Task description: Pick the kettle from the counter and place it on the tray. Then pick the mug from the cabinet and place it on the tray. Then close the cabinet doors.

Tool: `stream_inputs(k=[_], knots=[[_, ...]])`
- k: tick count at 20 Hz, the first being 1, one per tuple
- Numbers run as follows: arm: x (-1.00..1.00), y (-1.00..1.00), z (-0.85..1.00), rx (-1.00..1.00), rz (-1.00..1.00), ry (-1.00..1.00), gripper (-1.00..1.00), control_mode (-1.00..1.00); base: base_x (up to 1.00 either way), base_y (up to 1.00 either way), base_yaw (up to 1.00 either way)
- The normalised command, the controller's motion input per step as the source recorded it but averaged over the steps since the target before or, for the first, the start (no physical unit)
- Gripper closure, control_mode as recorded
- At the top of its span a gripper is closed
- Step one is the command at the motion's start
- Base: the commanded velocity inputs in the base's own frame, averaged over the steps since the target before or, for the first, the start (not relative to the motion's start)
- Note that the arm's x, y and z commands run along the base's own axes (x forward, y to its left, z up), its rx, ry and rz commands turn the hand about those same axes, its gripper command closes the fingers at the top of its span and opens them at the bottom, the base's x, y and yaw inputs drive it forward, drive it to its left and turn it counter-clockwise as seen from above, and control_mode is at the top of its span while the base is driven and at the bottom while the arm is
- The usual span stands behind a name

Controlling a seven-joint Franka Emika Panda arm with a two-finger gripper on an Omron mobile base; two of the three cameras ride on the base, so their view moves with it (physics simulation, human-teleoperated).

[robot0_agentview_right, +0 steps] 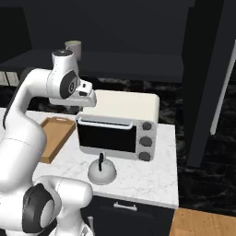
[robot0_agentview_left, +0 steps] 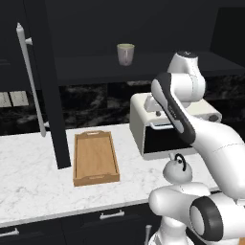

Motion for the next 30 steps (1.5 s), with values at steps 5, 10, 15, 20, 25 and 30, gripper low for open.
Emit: stream_inputs(k=[5,10,15,20,25,30], knots=[[-0.16,-0.11,-0.05,0.00,0.00,-0.03,-1.00,-1.00,0.00,0.00,0.00],[-0.48,-0.40,-0.21,0.00,0.00,-0.17,-1.00,-1.00,0.00,0.00,0.00],[-0.46,-0.54,-0.25,0.00,-0.04,-0.12,-1.00,-1.00,0.00,0.00,0.00],[-0.21,-0.47,-0.39,0.00,-0.08,-0.01,-1.00,-1.00,0.00,0.00,0.00],[-0.04,-0.34,-0.51,0.00,-0.06,0.00,-1.00,-1.00,0.00,0.00,0.00],[0.01,-0.16,-0.51,0.00,-0.01,0.00,-1.00,-1.00,0.00,0.00,0.00]])
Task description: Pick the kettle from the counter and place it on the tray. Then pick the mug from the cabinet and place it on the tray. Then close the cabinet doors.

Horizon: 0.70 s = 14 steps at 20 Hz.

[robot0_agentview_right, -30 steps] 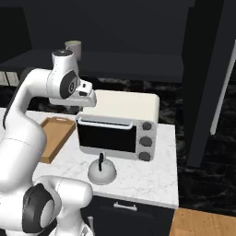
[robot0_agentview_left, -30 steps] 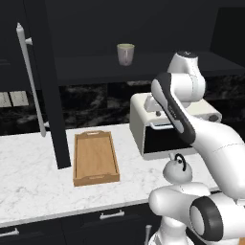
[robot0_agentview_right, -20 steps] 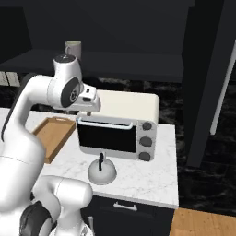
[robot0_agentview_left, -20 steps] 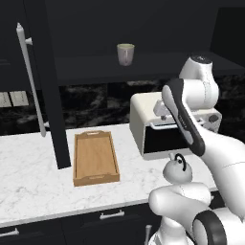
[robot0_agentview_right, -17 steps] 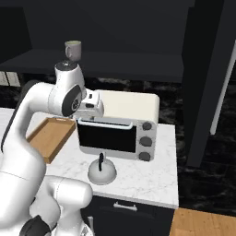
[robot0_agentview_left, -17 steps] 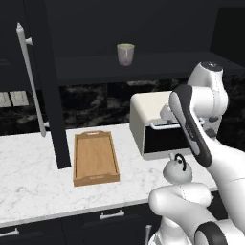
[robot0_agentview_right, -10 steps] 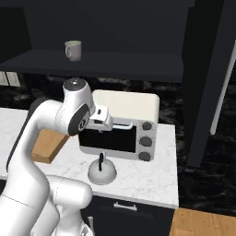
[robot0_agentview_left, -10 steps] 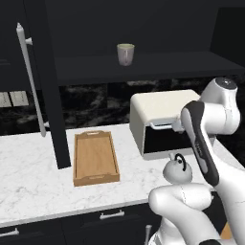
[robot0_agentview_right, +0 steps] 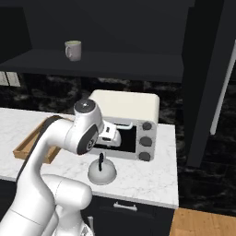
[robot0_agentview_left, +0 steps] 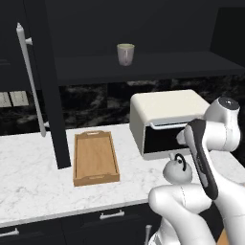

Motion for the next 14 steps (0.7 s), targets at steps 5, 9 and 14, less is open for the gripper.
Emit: stream_inputs(k=[5,9,14], knots=[[0.12,-0.02,-0.39,0.00,0.00,0.00,-1.00,-1.00,0.00,0.00,0.00],[0.13,0.00,-0.27,-0.02,0.00,0.00,-1.00,-1.00,0.00,0.00,0.00],[0.01,0.00,-0.24,-0.06,0.00,0.03,-1.00,-1.00,0.00,0.00,0.00]])
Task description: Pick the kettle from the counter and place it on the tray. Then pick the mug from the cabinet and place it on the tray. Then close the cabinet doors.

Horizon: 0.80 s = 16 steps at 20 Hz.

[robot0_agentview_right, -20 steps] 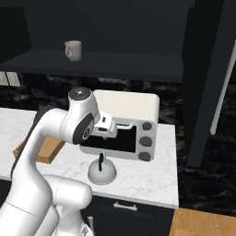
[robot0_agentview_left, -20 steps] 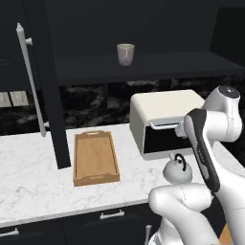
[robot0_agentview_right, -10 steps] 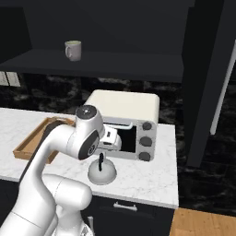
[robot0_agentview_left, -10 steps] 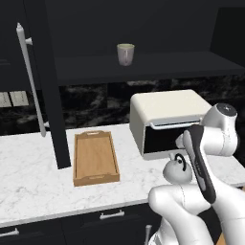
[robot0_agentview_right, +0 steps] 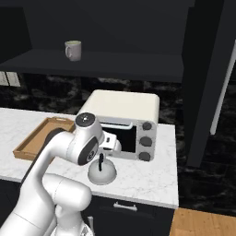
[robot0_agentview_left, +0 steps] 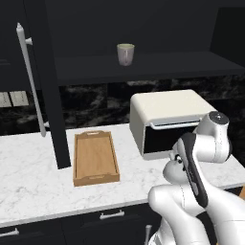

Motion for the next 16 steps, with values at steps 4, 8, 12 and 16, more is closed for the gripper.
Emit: stream_inputs(k=[4,8,12,16], knots=[[0.04,0.00,-0.23,-0.06,0.00,0.11,-1.00,-1.00,0.00,0.00,0.00],[0.13,0.02,-0.20,-0.03,0.00,0.04,-1.00,-1.00,0.00,0.00,0.00],[0.13,0.02,-0.17,0.00,0.00,0.00,-1.00,-1.00,0.00,0.00,0.00],[0.10,0.04,-0.18,0.00,0.00,0.01,-1.00,-1.00,0.00,0.00,0.00]])
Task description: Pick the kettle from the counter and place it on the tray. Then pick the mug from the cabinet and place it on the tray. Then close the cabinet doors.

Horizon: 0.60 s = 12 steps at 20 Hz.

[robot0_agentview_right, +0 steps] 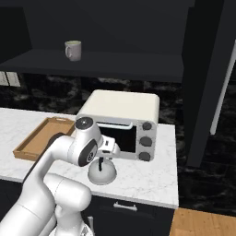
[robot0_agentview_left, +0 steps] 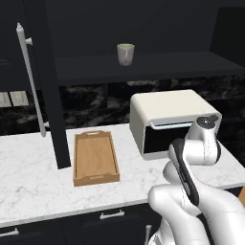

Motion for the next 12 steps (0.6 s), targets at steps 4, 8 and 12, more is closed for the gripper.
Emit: stream_inputs(k=[4,8,12], knots=[[0.13,0.07,-0.22,0.00,0.00,0.06,-1.00,-1.00,0.00,0.00,0.00],[0.19,0.04,-0.16,0.00,0.01,0.01,-1.00,-1.00,0.00,0.00,0.00],[0.20,0.00,-0.12,0.00,0.00,0.00,-1.00,-1.00,0.00,0.00,0.00]])
